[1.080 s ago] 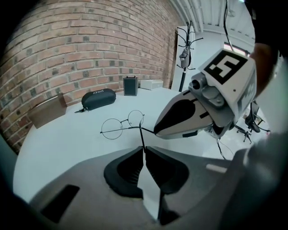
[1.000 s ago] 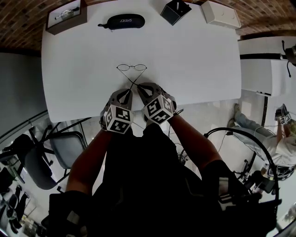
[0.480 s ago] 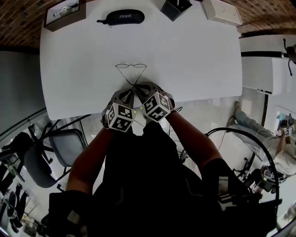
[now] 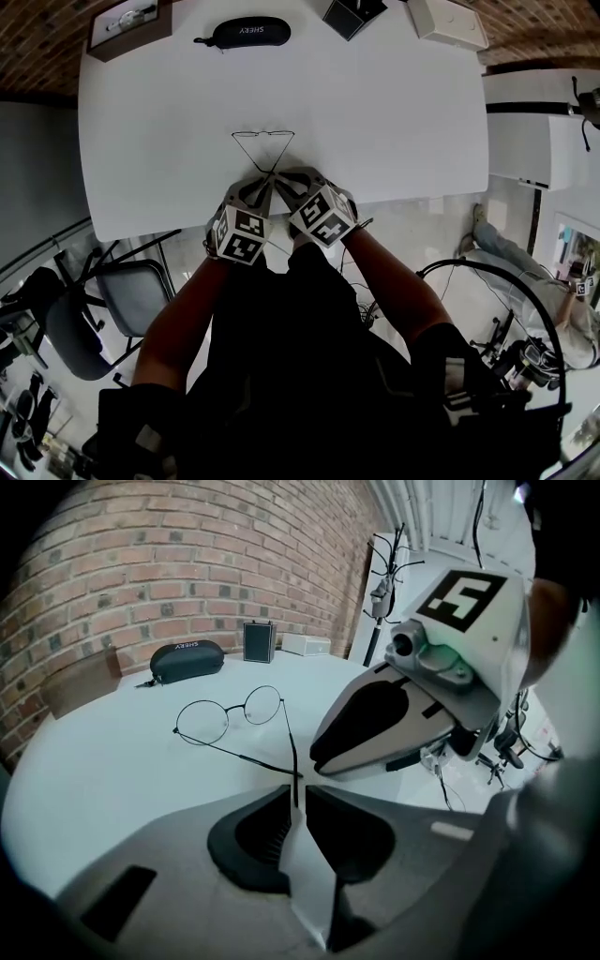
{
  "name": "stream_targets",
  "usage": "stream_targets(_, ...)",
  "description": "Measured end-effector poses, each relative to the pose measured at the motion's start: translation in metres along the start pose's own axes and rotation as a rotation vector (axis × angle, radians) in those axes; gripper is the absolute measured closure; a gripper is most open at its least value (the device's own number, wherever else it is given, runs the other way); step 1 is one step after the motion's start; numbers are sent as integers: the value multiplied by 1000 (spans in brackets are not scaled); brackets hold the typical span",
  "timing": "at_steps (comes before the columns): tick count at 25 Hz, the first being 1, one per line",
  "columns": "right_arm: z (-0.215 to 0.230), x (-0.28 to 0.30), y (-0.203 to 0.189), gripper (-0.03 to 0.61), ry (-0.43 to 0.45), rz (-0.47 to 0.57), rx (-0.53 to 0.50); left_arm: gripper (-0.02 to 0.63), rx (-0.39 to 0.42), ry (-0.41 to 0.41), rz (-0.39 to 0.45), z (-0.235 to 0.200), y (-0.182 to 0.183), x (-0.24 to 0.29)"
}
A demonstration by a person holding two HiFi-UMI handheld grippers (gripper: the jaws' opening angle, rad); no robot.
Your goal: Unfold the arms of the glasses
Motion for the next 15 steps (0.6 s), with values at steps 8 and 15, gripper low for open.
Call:
stream_targets(8, 14, -15, 7, 561, -40, 126, 358, 541, -109, 50, 101, -21, 13, -29)
stream_targets(15, 23, -8, 15, 486, -84, 144, 586, 541, -282, 97, 130, -47, 31, -25)
Point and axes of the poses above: the fingertips, and each gripper's own axes: x forward along the fingers, z to its right, y out of its top, the point moved 6 cm from there along -x, backward along the fingers, and after that the axes turned 4 degrees about -z, right-handed, at the moved point
